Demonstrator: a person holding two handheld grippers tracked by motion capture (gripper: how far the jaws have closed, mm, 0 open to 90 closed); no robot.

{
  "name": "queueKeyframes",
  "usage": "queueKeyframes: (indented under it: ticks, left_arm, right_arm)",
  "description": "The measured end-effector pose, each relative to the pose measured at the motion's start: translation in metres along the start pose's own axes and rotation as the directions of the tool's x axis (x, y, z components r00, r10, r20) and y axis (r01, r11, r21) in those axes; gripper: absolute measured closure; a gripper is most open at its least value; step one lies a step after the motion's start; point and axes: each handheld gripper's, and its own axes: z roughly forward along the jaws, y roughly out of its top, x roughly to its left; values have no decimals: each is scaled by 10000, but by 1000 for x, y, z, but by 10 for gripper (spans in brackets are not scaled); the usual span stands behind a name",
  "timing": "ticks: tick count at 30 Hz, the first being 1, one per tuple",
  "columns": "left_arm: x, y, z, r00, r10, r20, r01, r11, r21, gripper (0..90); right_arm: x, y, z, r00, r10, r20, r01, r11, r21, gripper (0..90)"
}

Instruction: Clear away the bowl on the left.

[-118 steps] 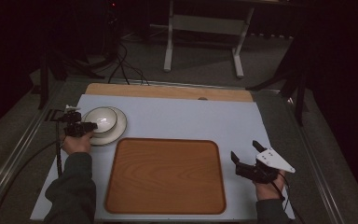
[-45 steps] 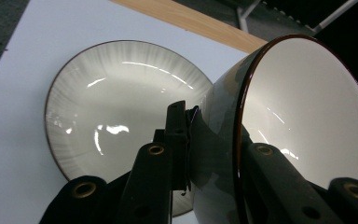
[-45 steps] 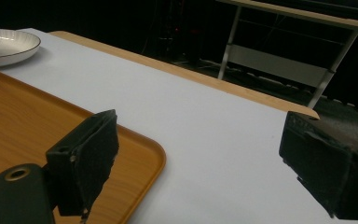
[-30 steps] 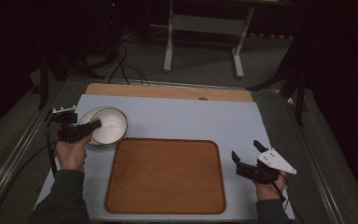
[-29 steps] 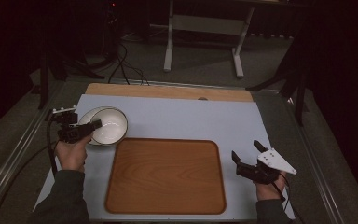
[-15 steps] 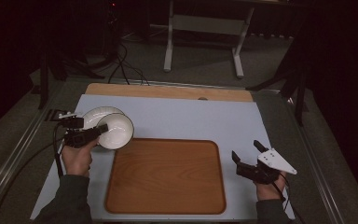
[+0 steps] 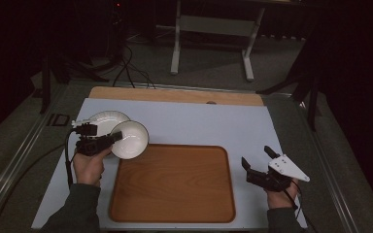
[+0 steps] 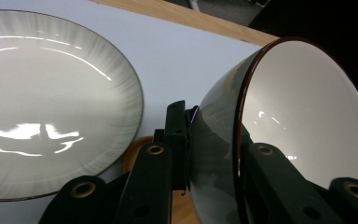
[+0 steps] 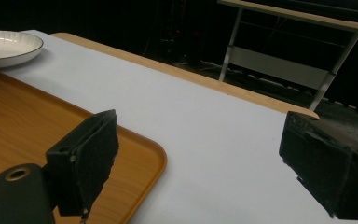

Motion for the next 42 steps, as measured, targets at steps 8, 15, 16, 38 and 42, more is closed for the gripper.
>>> queueKeyframes:
  ticks: [8, 15, 16, 38, 42]
  left_arm:
    - [-14, -4, 5, 9992, 225, 336, -230, 9996, 157, 788]
    - [-22, -8, 8, 9983, 397, 427, -408, 9988, 257, 786]
    - [-22, -8, 8, 9983, 397, 427, -408, 9988, 257, 786]
    - [-46, -20, 20, 9918, 799, 993, -876, 9933, 753, 781]
    - [-50, -24, 25, 9901, 865, 1103, -972, 9906, 962, 781]
  right_arm:
    - [0, 0, 0, 10000, -22, -67, 22, 10000, -24, 112]
    - [0, 1, 0, 10000, -29, -76, 29, 10000, -34, 112]
    - [0, 1, 0, 10000, -29, -76, 29, 10000, -34, 112]
    - [-1, 1, -1, 9999, -1, -106, 1, 10000, -61, 112]
    - [-1, 1, -1, 9999, -4, -111, 3, 10000, -63, 112]
